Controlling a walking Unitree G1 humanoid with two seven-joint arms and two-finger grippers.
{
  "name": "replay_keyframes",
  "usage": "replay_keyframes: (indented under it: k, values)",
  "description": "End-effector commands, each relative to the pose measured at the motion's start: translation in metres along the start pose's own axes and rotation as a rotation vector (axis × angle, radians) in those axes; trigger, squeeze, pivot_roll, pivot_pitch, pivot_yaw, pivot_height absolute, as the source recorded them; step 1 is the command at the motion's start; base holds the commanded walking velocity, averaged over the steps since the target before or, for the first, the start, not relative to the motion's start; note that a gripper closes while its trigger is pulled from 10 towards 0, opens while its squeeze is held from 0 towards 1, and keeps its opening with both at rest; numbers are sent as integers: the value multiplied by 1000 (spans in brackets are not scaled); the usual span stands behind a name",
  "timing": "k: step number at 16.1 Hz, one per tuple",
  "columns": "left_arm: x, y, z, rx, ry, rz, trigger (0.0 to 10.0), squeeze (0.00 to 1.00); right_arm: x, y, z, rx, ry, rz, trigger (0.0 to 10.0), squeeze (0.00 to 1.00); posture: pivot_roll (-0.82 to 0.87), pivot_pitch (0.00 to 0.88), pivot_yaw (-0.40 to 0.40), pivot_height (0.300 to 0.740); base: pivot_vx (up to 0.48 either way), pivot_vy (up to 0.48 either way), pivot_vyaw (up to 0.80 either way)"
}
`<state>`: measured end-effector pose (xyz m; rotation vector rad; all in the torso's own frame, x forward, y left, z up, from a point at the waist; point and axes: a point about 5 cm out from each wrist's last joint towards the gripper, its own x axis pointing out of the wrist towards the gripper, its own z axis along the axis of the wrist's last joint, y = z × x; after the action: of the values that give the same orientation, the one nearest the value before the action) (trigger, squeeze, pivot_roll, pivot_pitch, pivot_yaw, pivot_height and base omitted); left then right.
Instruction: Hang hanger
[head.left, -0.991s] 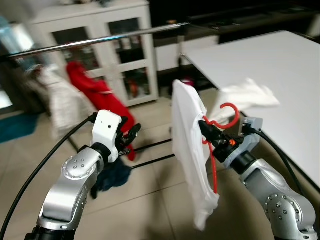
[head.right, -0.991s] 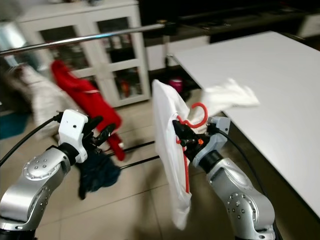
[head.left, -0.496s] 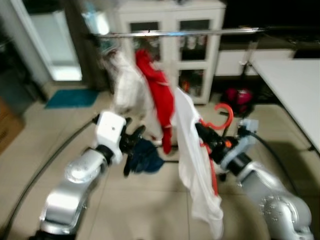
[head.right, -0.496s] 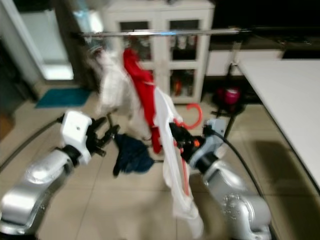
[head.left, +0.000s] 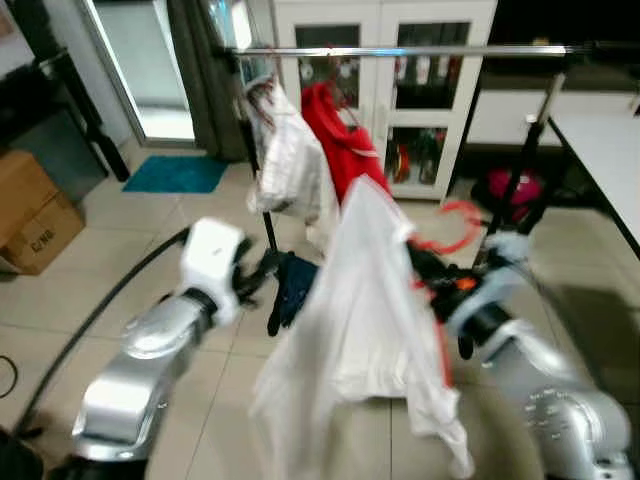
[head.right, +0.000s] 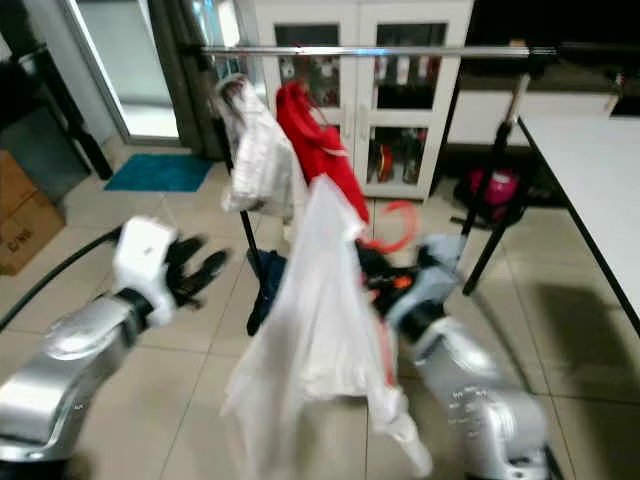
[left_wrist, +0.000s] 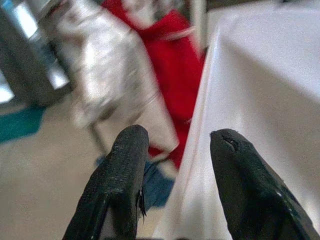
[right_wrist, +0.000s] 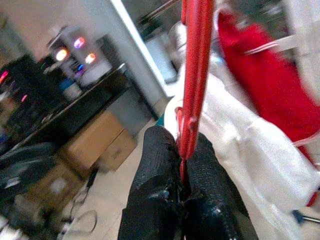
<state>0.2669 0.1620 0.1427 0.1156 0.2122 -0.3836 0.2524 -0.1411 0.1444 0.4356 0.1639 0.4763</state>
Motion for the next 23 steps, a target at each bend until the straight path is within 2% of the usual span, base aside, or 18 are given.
replay_keyframes:
  k: [1,2,3,6,10,11,12,14,17,19,21,23]
  values:
    - [0,1,2,-14,-5,-10,10000,0,0,4,13,-66,-31,0,10000,0,-138,0,72,740,0,0,0]
    - [1,2,2,-23,-9,-19,10000,0,0,4,14,-79,-29,-3,10000,0,-138,0,72,740,0,0,0]
    - [1,1,7,-55,-38,-59,10000,1000,2,3,17,-128,-22,-22,10000,0,-141,0,75,740,0,0,0]
    - [6,-4,11,-40,-44,-143,10000,1000,4,4,24,-180,-33,-38,10000,0,-147,0,69,740,0,0,0]
    - [20,-23,21,-31,-47,-351,10000,1000,13,8,33,-270,-28,-57,10000,0,-157,0,67,740,0,0,0]
    - [24,-34,25,-77,-53,-459,10000,918,17,11,36,-298,-28,-59,10000,0,-162,0,65,740,0,0,0]
    - [28,-44,29,-146,-53,-559,10000,0,20,14,39,-322,-32,-57,10000,0,-167,0,60,740,0,0,0]
    - [35,-49,29,-178,-43,-626,10000,0,24,20,44,-348,-43,-51,10000,0,-171,0,62,740,0,0,0]
    - [58,-45,33,-208,-50,-612,10000,0,27,33,50,-381,-53,-20,10000,0,-187,0,64,740,0,0,0]
    - [64,-44,38,-252,-72,-634,10000,0,27,39,49,-380,-54,1,10000,0,-190,0,66,740,0,0,0]
    - [67,-50,45,-300,-110,-723,10000,0,26,45,49,-383,-51,15,10000,0,-197,0,66,740,0,0,0]
    - [68,-55,48,-301,-122,-764,10000,0,27,46,48,-389,-44,20,10000,0,-197,0,66,740,0,0,0]
